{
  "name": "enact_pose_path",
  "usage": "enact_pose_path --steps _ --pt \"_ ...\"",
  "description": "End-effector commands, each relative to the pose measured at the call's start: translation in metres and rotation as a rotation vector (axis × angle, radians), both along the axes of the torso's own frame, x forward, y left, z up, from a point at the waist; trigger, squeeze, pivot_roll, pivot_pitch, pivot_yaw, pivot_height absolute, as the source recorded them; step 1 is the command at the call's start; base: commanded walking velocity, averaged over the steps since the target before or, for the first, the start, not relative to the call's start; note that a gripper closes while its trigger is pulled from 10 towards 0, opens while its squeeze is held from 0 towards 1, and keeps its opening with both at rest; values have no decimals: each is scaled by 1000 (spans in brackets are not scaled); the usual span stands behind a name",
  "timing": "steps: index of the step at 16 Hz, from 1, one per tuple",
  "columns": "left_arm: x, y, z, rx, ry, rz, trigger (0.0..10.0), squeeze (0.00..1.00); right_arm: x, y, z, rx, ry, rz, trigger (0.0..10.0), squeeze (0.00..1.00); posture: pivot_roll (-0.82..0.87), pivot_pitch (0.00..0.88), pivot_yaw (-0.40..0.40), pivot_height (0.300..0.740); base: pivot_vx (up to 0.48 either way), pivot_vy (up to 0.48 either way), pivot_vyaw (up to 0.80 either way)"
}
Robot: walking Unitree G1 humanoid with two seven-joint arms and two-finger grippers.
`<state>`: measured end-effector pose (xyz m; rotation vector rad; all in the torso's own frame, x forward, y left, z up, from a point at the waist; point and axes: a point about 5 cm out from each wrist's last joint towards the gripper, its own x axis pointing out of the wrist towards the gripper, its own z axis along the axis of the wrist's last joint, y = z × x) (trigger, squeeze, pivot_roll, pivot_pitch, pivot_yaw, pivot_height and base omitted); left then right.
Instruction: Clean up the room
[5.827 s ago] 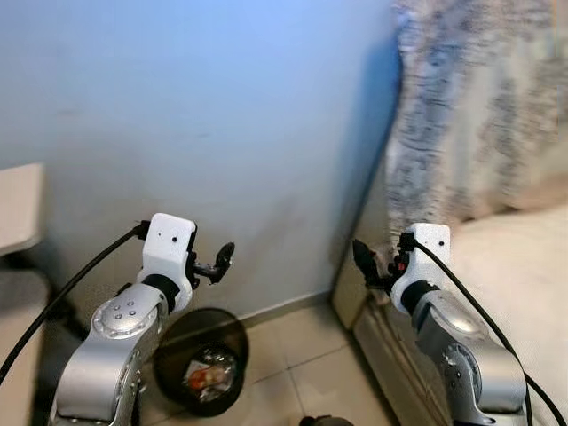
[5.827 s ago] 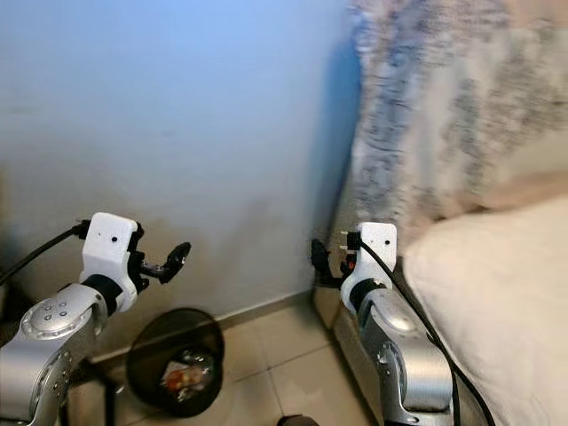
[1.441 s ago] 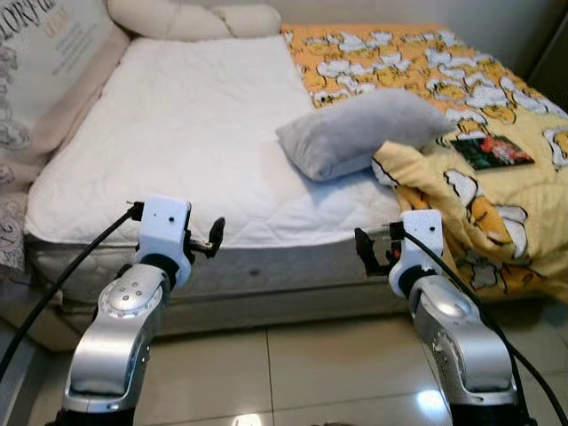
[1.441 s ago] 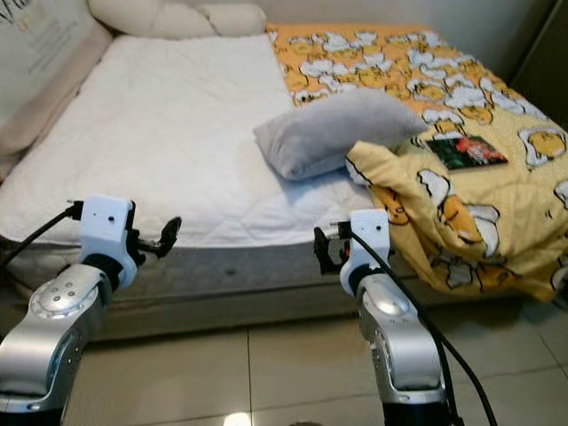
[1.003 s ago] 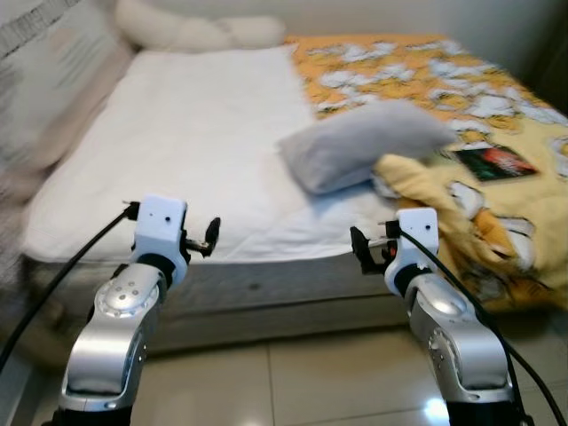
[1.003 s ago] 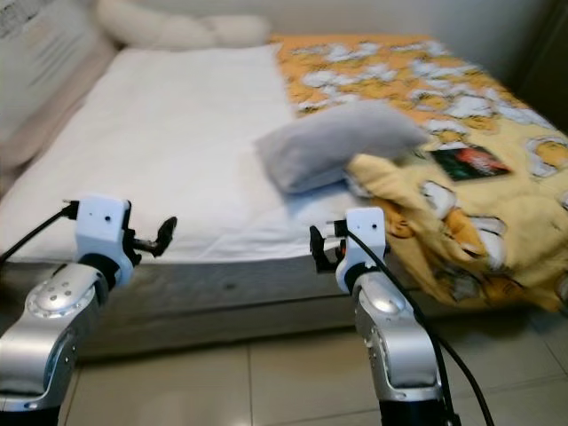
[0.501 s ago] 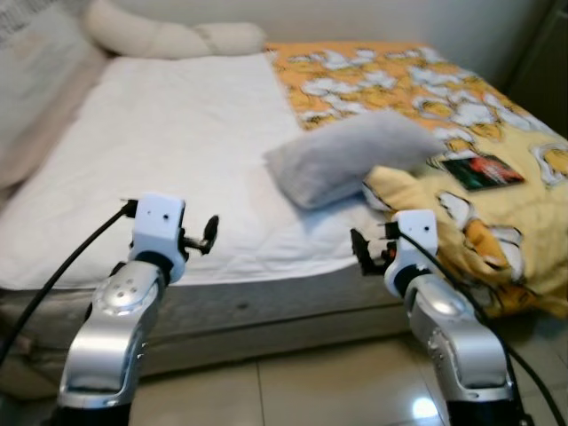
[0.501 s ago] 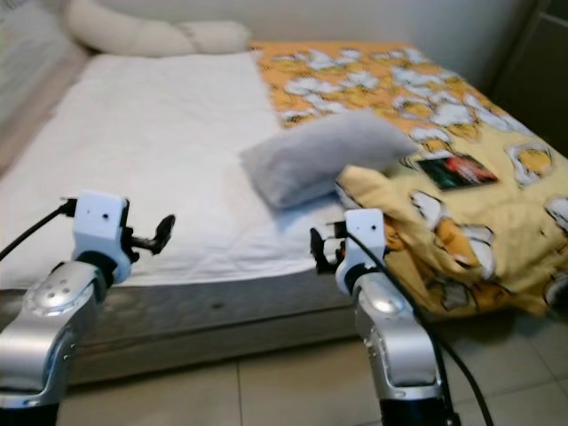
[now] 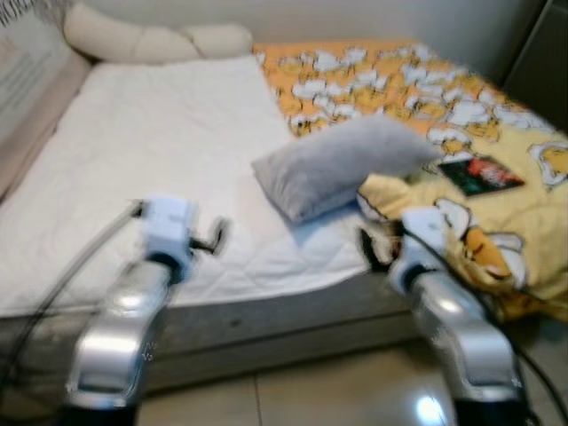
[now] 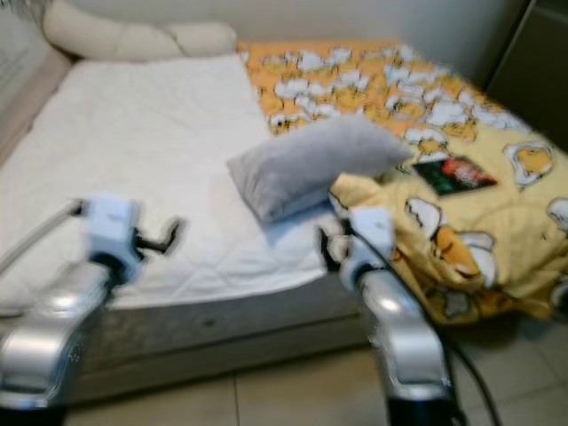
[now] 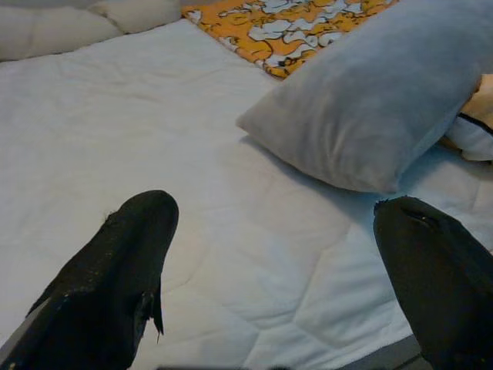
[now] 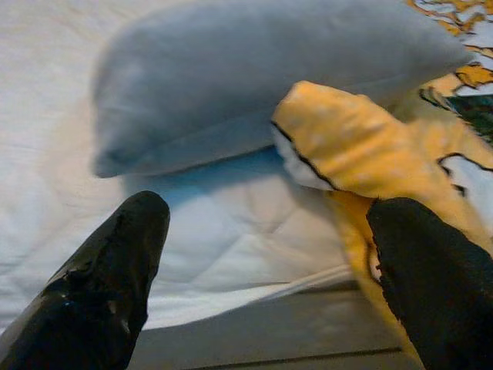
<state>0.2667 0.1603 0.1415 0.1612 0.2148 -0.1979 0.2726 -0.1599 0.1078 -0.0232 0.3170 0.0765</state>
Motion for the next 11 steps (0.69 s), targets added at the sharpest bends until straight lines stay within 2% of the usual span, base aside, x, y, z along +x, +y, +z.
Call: enact_pose_path --steps 1,11 --pt "0 9 2 24 -8 31 10000 0 3 7 6 7 -27 20 10000 0 -49 0 -4 740 307 0 0" --pt "2 11 4 28 -12 31 10000 0 3 10 5 12 -21 27 10000 0 -43 0 -13 740 303 0 0"
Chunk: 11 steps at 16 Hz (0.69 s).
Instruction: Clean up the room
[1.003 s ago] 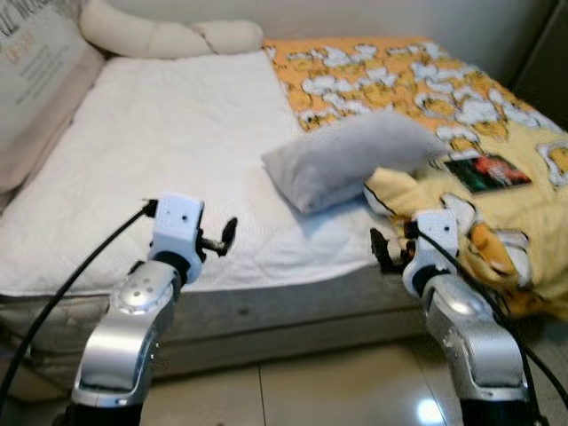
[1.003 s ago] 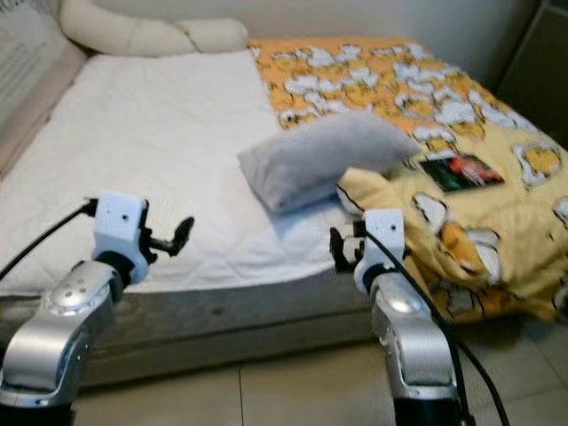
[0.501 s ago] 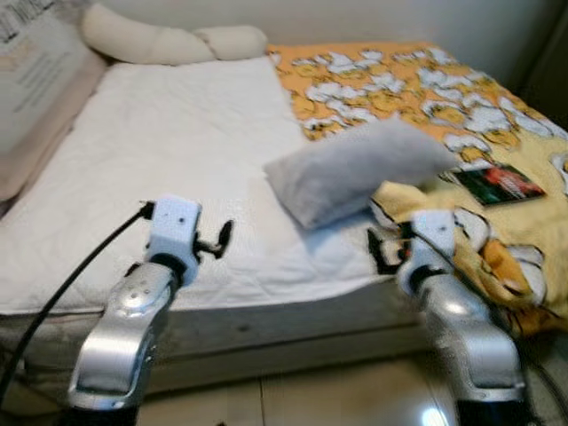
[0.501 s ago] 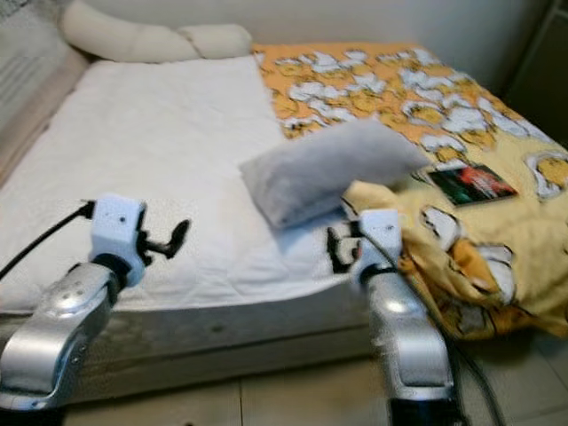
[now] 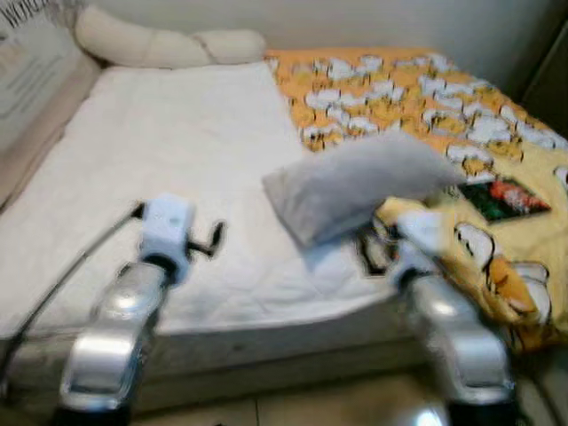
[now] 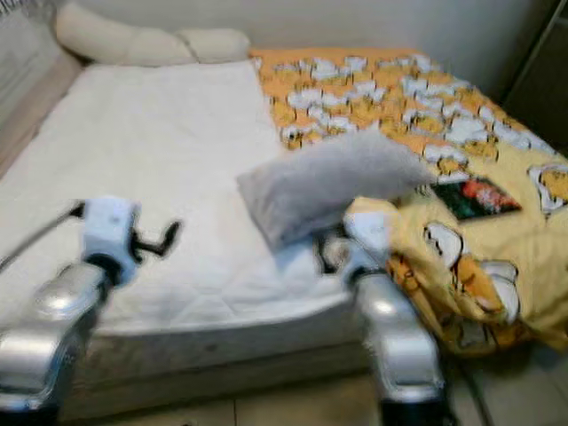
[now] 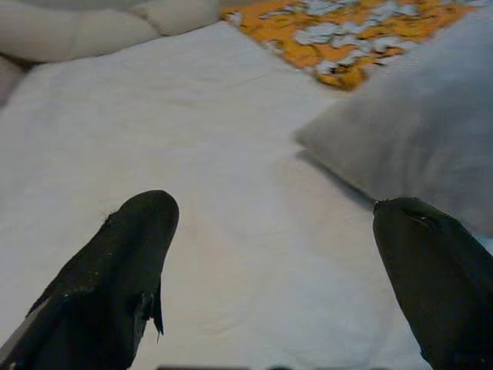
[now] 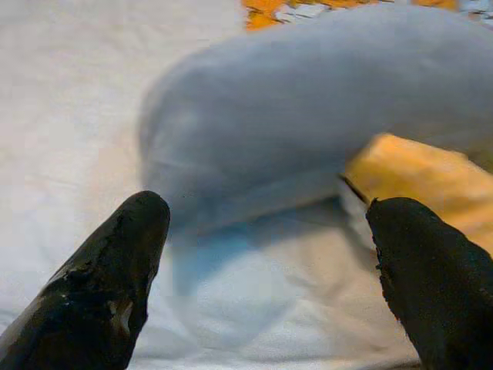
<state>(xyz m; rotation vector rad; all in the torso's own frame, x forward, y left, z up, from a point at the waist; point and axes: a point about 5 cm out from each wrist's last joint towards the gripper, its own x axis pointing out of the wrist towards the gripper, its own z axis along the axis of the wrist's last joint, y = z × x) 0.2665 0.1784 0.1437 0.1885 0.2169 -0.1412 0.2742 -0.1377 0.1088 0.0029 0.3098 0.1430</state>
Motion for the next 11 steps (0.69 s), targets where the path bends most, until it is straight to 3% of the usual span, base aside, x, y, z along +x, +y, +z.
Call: enact_pose_path --steps 1,11 --pt "2 -7 2 -4 -7 -22 10000 0 2 -12 4 -24 -16 -34 10000 0 -43 0 -13 740 300 0 0" --pt "-1 -8 1 -2 -7 -28 10000 0 -2 -9 1 -18 -13 -30 10000 0 -34 0 -22 740 293 0 0"
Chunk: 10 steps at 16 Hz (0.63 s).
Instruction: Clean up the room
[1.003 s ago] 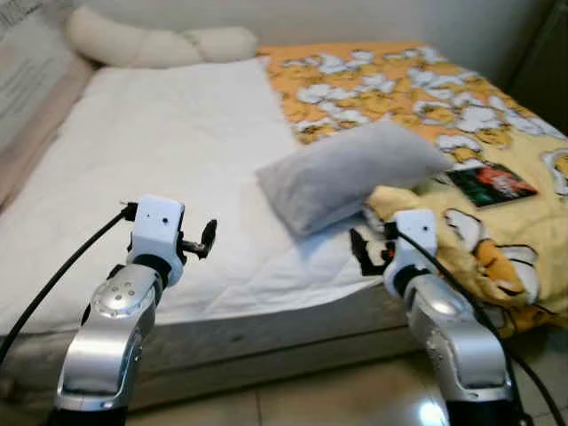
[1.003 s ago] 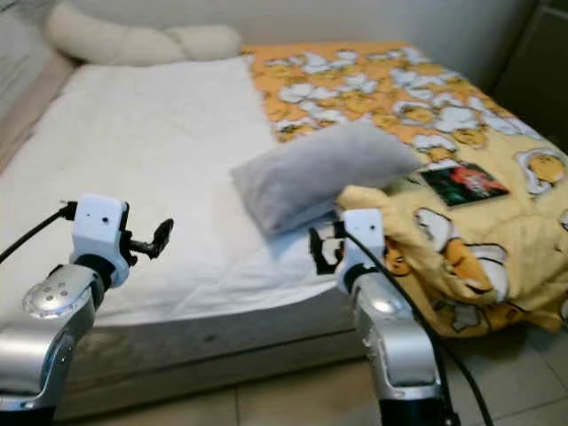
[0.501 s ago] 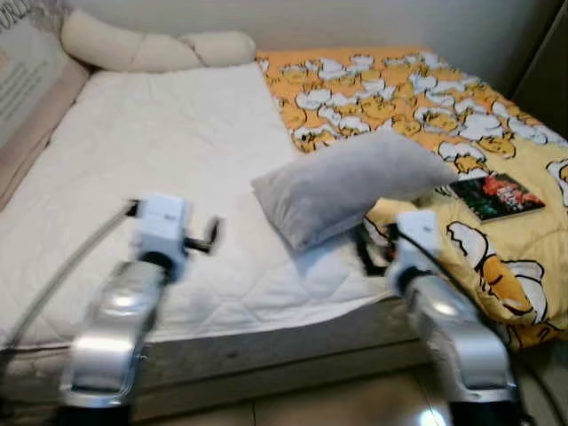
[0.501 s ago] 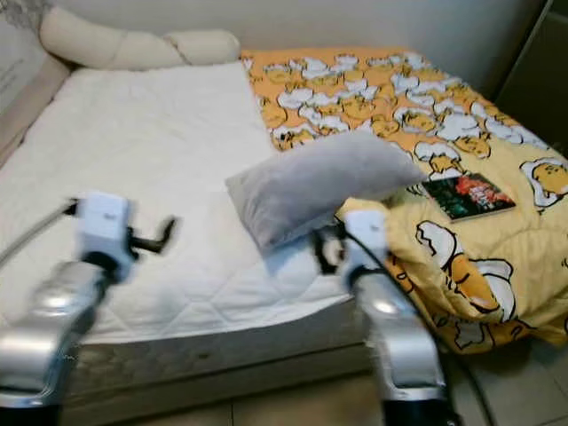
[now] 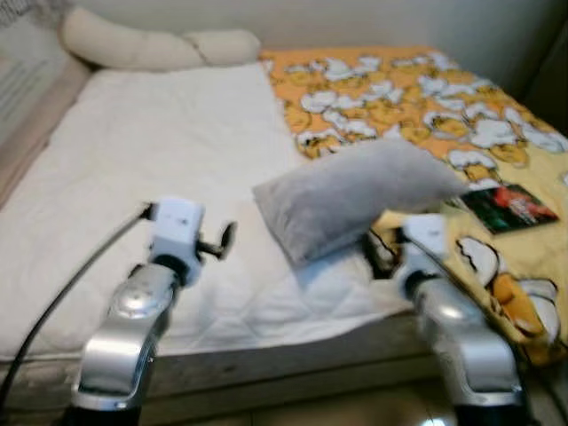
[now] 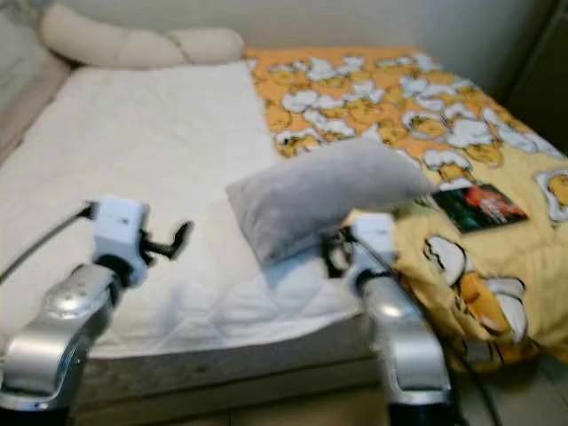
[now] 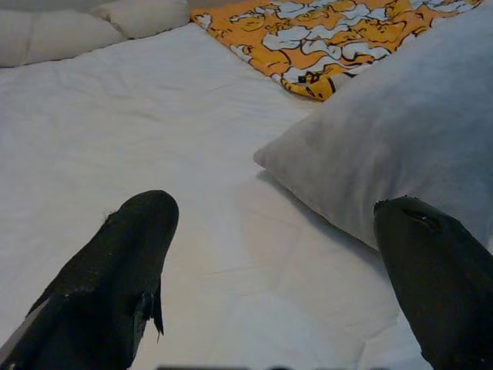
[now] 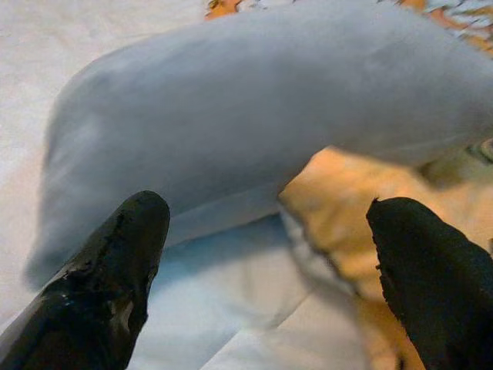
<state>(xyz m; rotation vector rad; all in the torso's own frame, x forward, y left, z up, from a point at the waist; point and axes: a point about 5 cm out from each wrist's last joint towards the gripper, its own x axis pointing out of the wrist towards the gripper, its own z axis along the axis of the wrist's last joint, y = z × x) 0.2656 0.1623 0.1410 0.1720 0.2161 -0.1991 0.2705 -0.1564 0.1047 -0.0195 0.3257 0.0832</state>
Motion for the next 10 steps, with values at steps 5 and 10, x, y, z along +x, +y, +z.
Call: enact_pose_path --steps 5,10 --pt "0 7 3 19 -13 25 10000 0 1 11 5 14 -28 31 10000 0 -34 0 -20 740 291 0 0" --pt "1 7 3 17 -15 23 10000 0 3 12 7 15 -39 42 10000 0 -33 0 -17 740 289 0 0"
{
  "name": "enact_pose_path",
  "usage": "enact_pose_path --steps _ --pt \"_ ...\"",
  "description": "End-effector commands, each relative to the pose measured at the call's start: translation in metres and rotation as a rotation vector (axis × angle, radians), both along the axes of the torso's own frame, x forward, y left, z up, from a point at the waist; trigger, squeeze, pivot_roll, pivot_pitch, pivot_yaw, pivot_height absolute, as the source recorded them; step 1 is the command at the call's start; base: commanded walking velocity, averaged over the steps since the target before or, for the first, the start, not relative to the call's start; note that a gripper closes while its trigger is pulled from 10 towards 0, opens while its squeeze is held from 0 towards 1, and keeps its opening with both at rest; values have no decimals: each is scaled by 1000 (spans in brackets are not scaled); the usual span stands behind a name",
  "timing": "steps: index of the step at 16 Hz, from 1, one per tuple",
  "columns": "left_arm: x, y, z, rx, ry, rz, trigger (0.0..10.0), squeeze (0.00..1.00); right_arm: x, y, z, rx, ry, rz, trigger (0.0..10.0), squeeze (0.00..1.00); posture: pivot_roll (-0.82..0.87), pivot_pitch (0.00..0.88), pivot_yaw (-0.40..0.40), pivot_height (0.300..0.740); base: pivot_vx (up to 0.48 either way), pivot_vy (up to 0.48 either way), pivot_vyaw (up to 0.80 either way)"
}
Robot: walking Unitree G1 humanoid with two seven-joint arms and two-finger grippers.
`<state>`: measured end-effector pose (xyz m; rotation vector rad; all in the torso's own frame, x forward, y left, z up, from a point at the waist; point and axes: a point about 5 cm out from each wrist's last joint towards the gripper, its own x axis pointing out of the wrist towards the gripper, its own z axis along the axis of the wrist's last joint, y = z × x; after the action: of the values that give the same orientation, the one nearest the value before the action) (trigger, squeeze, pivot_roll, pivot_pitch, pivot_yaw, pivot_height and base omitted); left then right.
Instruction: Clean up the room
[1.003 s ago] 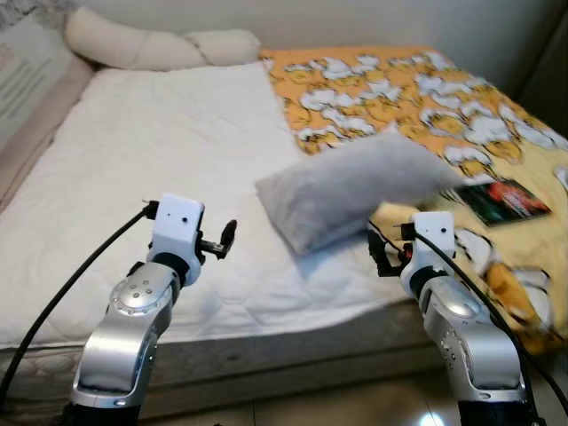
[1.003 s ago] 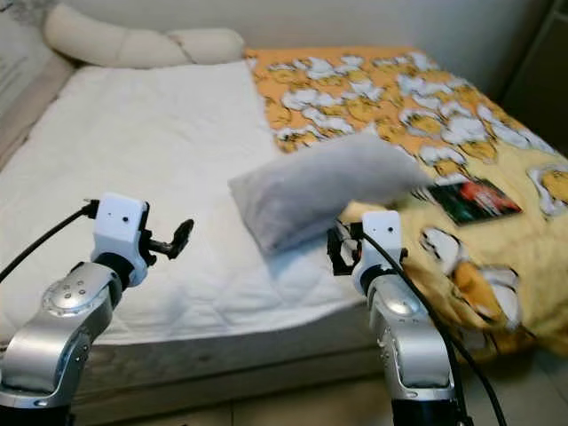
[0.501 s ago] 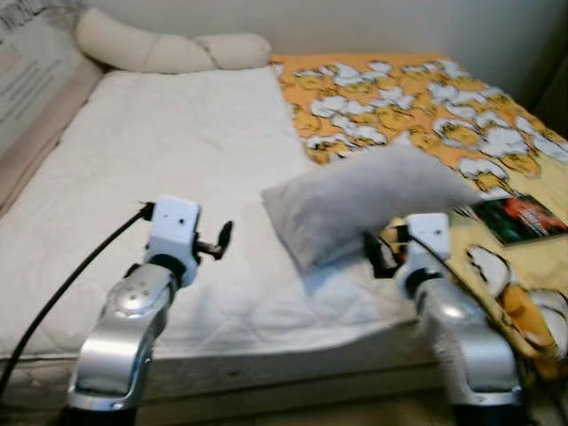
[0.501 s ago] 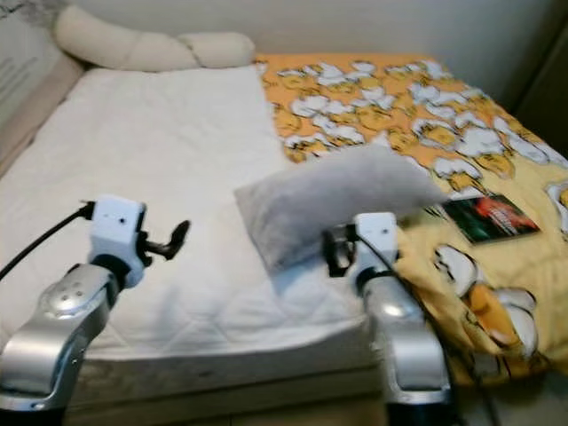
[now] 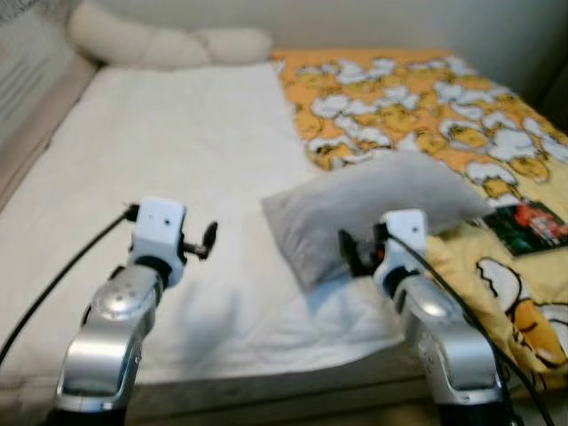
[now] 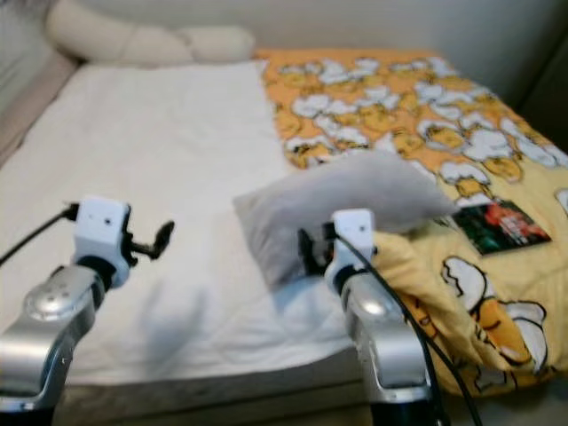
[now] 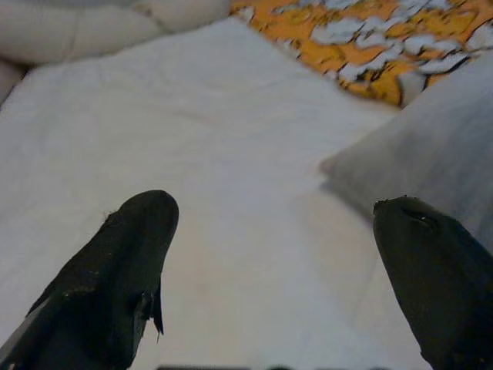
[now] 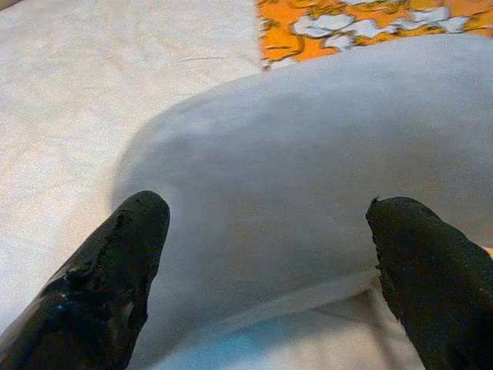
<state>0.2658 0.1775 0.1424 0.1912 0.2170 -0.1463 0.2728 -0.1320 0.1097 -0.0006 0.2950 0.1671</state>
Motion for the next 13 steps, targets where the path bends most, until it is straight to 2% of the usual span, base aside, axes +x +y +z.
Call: enact_pose_path --steps 1,4,13 --pt "1 -8 2 -7 -11 -26 10000 0 0 -12 2 -16 -12 -38 10000 0 -33 0 -17 740 289 0 0" --pt "1 -8 2 -6 -10 -26 10000 0 1 -12 4 30 -11 -51 10000 0 -33 0 -17 740 291 0 0" --pt "3 -8 2 1 -10 -28 10000 0 3 -9 6 -10 -24 -9 10000 0 -37 0 -12 740 290 0 0"
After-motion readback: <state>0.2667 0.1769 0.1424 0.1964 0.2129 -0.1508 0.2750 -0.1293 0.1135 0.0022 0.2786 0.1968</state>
